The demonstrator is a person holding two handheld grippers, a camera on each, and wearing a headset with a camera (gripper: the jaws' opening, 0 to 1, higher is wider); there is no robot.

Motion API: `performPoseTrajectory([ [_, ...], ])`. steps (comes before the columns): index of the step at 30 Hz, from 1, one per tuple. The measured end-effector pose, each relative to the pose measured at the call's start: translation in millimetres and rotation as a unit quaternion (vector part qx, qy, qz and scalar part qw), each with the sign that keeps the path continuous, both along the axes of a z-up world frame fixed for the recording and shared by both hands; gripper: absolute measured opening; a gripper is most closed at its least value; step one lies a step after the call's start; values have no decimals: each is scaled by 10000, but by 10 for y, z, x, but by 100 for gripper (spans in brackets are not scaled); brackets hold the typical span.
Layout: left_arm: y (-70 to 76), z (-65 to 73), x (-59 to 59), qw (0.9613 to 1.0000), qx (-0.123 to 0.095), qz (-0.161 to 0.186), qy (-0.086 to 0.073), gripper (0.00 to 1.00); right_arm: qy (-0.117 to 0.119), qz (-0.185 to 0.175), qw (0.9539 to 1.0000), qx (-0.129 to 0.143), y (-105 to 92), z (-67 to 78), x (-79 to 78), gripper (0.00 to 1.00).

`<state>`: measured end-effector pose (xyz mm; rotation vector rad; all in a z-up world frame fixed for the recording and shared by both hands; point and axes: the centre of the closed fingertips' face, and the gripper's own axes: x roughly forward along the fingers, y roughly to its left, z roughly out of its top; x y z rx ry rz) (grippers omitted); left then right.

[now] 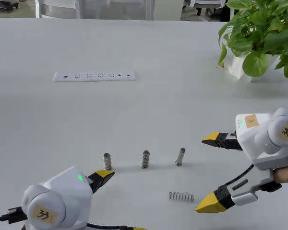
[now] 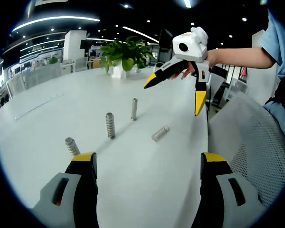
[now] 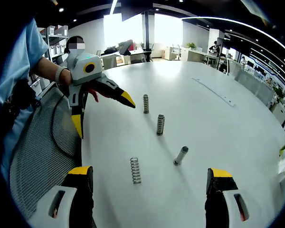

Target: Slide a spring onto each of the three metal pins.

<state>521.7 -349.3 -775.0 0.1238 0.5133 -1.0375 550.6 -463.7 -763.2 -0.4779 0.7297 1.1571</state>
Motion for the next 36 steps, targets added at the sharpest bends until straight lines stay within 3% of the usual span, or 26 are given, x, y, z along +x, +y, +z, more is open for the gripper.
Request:
performPoseTrajectory([
  [16,-147,-88,10,9990,172,-409,-9,87,147,-901,9953,332,-397,-98,-322,99],
  [26,-352,-146,58,9961,265,-811,-208,81,92,-1180,9919,454,-463,-38,-460,99],
  [36,-558,-240,85,9905,392,-1253,-415,67,94,-1371,9890,540,-540,-40,-539,99],
])
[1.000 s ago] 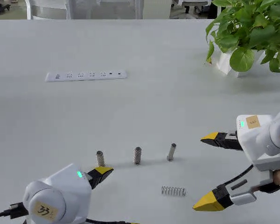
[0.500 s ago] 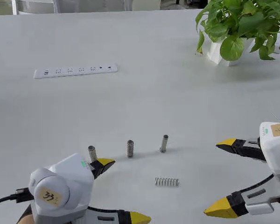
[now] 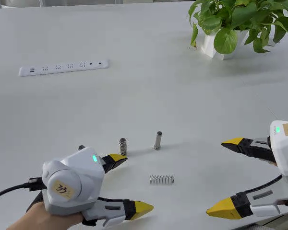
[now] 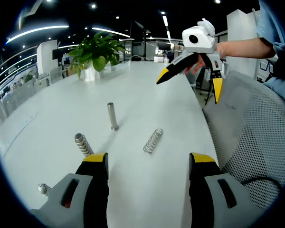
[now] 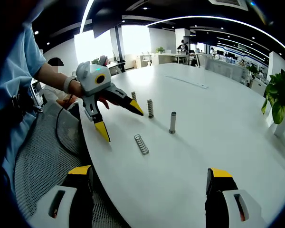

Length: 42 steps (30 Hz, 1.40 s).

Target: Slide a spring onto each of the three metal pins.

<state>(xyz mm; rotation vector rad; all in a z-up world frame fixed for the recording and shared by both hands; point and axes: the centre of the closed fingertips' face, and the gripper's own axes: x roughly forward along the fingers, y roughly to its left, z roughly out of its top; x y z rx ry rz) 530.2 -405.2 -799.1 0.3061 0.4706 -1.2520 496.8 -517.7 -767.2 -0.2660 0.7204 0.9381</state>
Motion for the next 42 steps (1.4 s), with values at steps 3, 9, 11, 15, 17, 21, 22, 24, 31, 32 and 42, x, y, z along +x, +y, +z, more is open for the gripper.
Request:
performPoseTrajectory([
  [3,-44,-40,7,9999,38,-126,-16,58,5,-48,10000,32,-23,-5,-14,99],
  [9,-118,-107,32,9996,110,-273,-16,44,41,-151,9998,86,-47,-18,-47,99],
  [11,-142,-105,68,9996,75,-263,-32,36,57,-186,9998,107,-37,-11,-77,99],
  [15,-190,-113,85,9993,80,-336,-112,31,63,-210,9997,148,-15,11,-108,99],
  [17,-206,-139,95,9992,113,-366,-105,26,67,-215,9996,146,-22,9,-103,99],
  [21,-247,-169,84,9986,167,-476,-144,24,66,-254,9995,196,-20,16,-96,99],
  [22,-257,-170,83,9985,165,-498,-165,23,67,-254,9994,202,-17,16,-98,99],
  [24,-281,-175,77,9982,193,-542,-169,21,75,-266,9994,210,-12,11,-104,99],
  [31,-300,-191,97,9980,229,-572,-172,14,92,-302,9992,245,-9,13,-111,99],
  [32,-300,-191,98,9980,221,-568,-165,12,95,-303,9992,244,-11,13,-111,99],
  [42,-299,-200,99,9984,185,-505,-185,8,105,-339,9991,249,-14,17,-99,98],
])
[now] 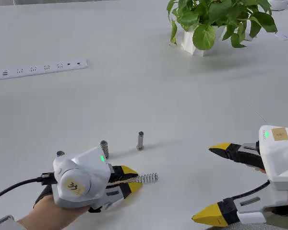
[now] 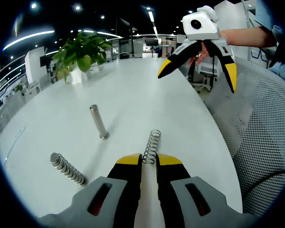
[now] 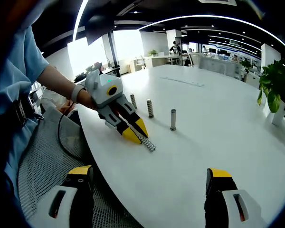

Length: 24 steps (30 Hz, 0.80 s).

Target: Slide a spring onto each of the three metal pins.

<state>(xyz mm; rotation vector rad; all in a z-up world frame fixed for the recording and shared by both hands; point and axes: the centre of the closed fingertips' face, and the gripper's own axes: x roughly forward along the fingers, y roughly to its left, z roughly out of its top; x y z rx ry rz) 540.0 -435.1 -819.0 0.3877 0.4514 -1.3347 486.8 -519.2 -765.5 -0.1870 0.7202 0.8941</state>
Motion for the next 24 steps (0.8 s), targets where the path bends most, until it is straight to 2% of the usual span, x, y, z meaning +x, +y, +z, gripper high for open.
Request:
performPoseTrajectory([
  [5,-12,5,-2,9999,-62,75,34,8,19,6,10000,14,25,-4,-9,98],
  [9,-16,0,-39,9995,-112,157,244,7,55,31,10000,11,42,-28,-29,98],
  [19,37,63,-75,9977,-268,372,500,7,98,84,9999,35,88,-37,-37,96],
  [24,81,161,-97,9972,-369,424,498,7,99,148,9998,48,126,-33,-38,96],
])
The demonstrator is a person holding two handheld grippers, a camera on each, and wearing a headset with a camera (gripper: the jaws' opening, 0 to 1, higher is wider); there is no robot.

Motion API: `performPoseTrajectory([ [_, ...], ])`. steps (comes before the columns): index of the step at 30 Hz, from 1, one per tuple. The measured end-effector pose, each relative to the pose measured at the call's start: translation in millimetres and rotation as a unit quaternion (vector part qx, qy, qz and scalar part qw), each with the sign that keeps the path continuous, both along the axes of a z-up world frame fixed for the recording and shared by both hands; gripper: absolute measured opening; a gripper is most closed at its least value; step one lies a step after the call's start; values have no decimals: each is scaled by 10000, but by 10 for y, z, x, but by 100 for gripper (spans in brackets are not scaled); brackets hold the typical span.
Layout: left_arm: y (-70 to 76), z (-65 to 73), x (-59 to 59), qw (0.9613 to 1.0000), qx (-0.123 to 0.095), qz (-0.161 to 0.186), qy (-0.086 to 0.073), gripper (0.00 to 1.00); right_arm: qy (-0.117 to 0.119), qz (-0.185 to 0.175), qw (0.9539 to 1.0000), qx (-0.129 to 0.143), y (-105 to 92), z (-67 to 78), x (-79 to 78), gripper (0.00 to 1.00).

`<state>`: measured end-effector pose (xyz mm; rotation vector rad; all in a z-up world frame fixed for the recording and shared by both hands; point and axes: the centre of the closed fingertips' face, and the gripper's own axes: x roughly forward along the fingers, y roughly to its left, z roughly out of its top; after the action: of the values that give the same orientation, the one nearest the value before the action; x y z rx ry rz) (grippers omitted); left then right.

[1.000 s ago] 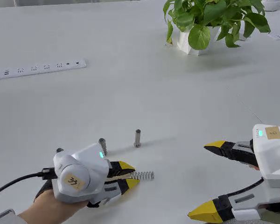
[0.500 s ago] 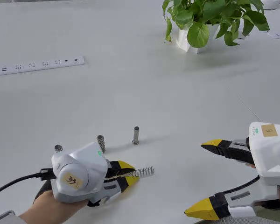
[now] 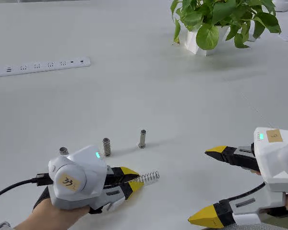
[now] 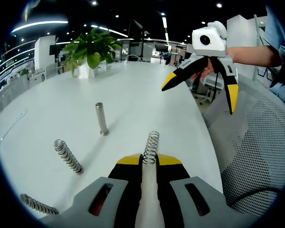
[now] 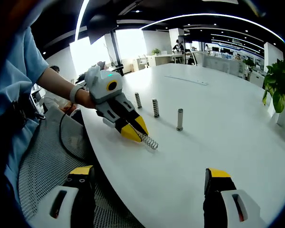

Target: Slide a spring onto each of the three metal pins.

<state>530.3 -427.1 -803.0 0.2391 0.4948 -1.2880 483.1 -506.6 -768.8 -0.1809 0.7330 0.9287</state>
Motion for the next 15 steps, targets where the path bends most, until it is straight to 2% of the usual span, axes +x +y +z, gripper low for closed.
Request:
performPoseTrajectory([
  [12,209,371,-61,9992,-310,204,-137,7,-109,192,9997,43,149,70,104,95],
  [15,272,453,-104,9991,-336,193,-176,7,-185,391,9989,-161,170,59,142,94],
])
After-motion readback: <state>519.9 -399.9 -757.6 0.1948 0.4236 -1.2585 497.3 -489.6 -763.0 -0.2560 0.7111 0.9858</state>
